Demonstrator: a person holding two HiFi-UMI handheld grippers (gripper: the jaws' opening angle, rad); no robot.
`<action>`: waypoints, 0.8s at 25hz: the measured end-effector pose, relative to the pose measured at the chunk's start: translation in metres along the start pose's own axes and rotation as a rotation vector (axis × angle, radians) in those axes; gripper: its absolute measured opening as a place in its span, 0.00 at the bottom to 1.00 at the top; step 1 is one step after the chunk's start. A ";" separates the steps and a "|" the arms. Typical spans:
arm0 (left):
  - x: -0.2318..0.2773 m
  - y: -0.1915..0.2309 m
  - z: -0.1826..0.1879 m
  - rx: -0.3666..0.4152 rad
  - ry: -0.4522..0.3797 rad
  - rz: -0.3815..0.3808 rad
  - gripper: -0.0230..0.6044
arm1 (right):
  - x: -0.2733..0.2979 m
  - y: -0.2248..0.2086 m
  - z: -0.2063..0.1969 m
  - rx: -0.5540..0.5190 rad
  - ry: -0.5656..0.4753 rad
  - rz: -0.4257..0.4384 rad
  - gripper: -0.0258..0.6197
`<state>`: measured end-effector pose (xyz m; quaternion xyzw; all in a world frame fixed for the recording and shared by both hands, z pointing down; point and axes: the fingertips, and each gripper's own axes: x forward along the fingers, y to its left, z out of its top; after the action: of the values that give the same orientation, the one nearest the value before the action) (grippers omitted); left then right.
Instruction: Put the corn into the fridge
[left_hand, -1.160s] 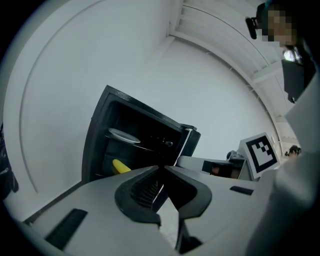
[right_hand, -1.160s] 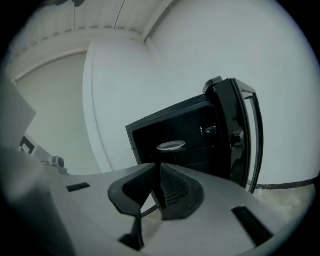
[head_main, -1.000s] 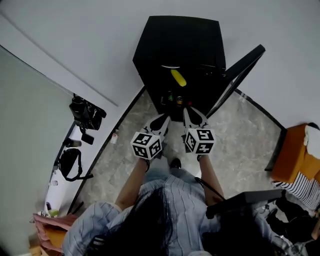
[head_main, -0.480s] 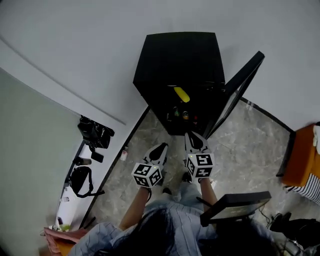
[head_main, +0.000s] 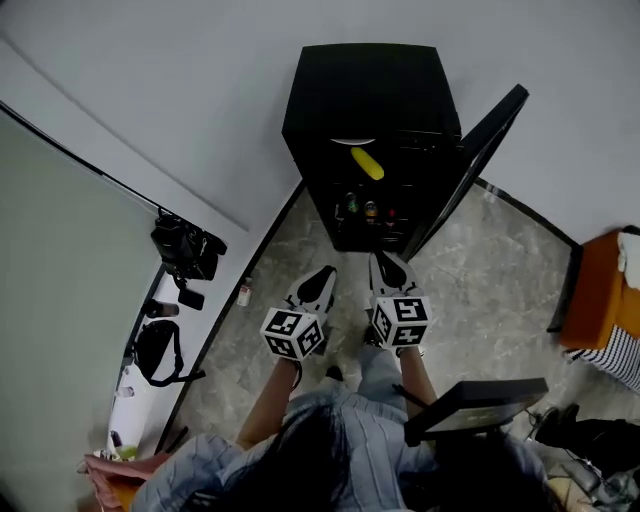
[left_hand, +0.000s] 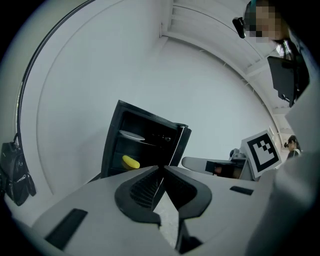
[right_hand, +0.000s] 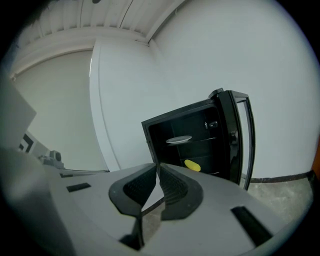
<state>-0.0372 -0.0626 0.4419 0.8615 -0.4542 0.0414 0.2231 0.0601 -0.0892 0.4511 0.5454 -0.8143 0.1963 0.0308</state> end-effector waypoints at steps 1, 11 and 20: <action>-0.007 0.000 0.000 0.003 -0.002 -0.008 0.10 | -0.006 0.008 -0.001 0.011 -0.005 0.000 0.09; -0.077 -0.013 -0.005 0.062 -0.028 -0.110 0.10 | -0.064 0.087 -0.027 0.033 -0.042 -0.011 0.09; -0.148 -0.024 -0.021 0.120 -0.052 -0.148 0.10 | -0.116 0.152 -0.044 0.026 -0.069 0.001 0.09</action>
<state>-0.1014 0.0715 0.4117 0.9053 -0.3918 0.0296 0.1616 -0.0374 0.0784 0.4170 0.5518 -0.8126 0.1877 -0.0046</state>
